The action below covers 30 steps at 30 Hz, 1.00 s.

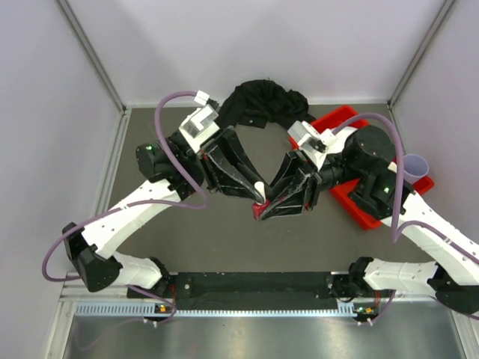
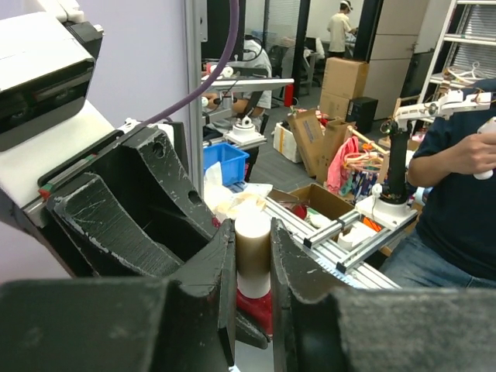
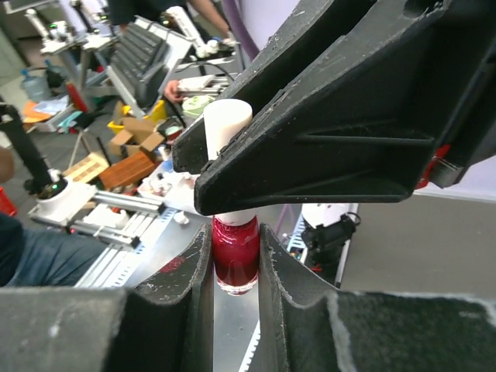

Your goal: Paint the nails

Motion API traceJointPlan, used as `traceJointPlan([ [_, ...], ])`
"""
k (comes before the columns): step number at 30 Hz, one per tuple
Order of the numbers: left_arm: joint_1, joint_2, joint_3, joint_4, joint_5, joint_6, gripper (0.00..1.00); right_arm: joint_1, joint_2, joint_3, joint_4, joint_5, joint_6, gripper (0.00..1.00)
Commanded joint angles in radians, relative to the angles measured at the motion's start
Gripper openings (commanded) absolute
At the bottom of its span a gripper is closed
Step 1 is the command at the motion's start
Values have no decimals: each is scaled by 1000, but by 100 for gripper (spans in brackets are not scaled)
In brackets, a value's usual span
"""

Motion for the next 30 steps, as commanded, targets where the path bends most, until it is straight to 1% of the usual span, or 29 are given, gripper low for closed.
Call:
traceJointPlan([
  [1, -30, -20, 2, -273, 234, 178, 3, -4, 17, 47, 259, 74, 71, 0],
  [2, -21, -30, 16, -386, 224, 320, 8, -4, 22, 62, 195, 86, 34, 0],
  [3, 12, -41, 42, -537, 215, 384, 18, -4, 22, 71, 163, 96, 12, 0],
  [4, 35, -70, 48, -607, 175, 436, 36, -2, 22, 84, 134, 114, -29, 0],
  [5, 62, -87, 51, -655, 153, 525, 44, -2, 22, 90, 73, 123, -51, 0],
  [6, 115, -103, 54, -699, 124, 565, 51, -5, 19, 93, 32, 135, -72, 0],
  [7, 143, -127, 59, -792, 98, 628, 61, -5, 19, 98, 3, 157, -109, 0],
  [8, 169, -139, 60, -814, 54, 647, 65, -5, 19, 101, -43, 169, -127, 0],
  [9, 213, -152, 62, -834, 38, 657, 67, -5, 22, 105, -72, 180, -147, 0],
  [10, 232, -155, 62, -848, 27, 662, 71, -5, 25, 113, -95, 201, -181, 0],
  [12, 272, -161, 64, -851, 9, 659, 74, -7, 28, 118, -156, 229, -216, 0],
  [13, 283, -163, 67, -856, 4, 665, 80, -7, 27, 118, -169, 256, -241, 0],
  [14, 296, -167, 70, -897, -20, 682, 99, -7, 27, 118, -184, 272, -253, 0],
  [15, 304, -173, 77, -943, -43, 712, 99, -7, 27, 119, -215, 287, -276, 0],
  [16, 310, -181, 83, -1003, -72, 790, 99, -7, 24, 121, -229, 315, -284, 0],
  [17, 313, -187, 88, -1105, -106, 829, 99, -7, 20, 121, -239, 327, -293, 0],
  [18, 319, -198, 102, -1159, -202, 864, 99, -7, 19, 121, -261, 339, -308, 0],
  [19, 321, -202, 106, -1196, -238, 901, 99, -5, 14, 121, -272, 370, -313, 0],
  [20, 323, -210, 99, -1212, -279, 901, 99, -7, 13, 122, -284, 387, -319, 0],
  [21, 323, -227, 94, -1212, -357, 898, 99, -7, 13, 127, -299, 405, -330, 0],
  [23, 323, -244, 88, -1221, -425, 888, 99, -7, 14, 134, -334, 480, -338, 0],
  [24, 323, -259, 87, -1220, -454, 877, 97, -7, 16, 137, -347, 510, -347, 0],
  [25, 323, -264, 82, -1217, -512, 842, 95, -7, 17, 147, -374, 574, -347, 0],
  [26, 321, -268, 79, -1214, -532, 822, 93, -7, 28, 151, -388, 606, -348, 0],
  [27, 321, -268, 80, -1213, -554, 802, 88, -7, 33, 168, -399, 638, -350, 0],
  [28, 321, -267, 79, -1204, -580, 759, 86, -5, 42, 176, -423, 696, -348, 0],
  [30, 321, -271, 62, -1181, -582, 710, 84, -7, 56, 187, -434, 744, -342, 0],
])
